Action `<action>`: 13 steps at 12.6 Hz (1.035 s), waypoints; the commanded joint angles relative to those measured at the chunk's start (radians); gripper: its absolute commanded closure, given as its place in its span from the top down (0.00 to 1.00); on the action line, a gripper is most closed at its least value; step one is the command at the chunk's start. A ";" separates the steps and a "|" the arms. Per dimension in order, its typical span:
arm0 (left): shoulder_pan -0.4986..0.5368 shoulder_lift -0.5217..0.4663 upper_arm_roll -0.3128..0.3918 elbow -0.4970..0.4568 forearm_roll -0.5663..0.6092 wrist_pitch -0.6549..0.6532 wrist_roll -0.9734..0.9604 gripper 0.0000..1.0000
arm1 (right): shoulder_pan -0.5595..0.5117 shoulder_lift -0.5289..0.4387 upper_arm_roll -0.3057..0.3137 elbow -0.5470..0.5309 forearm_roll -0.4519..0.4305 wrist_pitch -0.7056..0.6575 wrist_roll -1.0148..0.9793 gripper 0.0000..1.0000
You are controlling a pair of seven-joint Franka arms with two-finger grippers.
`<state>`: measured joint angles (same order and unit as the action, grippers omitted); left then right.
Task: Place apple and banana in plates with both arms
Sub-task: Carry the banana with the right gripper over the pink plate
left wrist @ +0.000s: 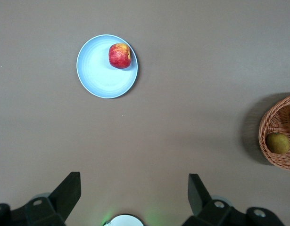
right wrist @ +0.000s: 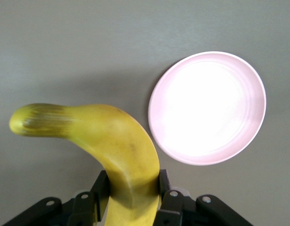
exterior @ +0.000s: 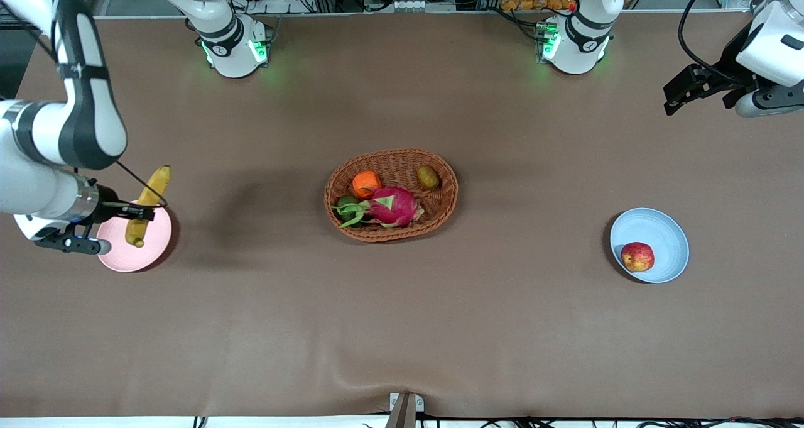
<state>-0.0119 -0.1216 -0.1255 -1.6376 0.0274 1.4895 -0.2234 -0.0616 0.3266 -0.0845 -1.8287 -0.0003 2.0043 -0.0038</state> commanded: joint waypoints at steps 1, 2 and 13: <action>-0.003 0.000 -0.006 0.012 -0.001 0.002 0.009 1.00 | -0.072 0.086 0.020 0.003 0.013 0.091 -0.114 0.00; -0.010 -0.001 -0.006 0.012 -0.006 0.002 0.009 1.00 | -0.089 0.107 0.020 -0.012 0.013 0.146 -0.167 0.00; -0.011 -0.003 -0.017 0.010 -0.009 0.000 0.009 1.00 | -0.227 0.310 0.020 0.074 0.029 0.304 -0.496 0.01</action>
<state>-0.0258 -0.1219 -0.1387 -1.6351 0.0254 1.4898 -0.2234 -0.2565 0.5892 -0.0831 -1.8028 0.0013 2.2791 -0.4140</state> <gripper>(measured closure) 0.000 0.537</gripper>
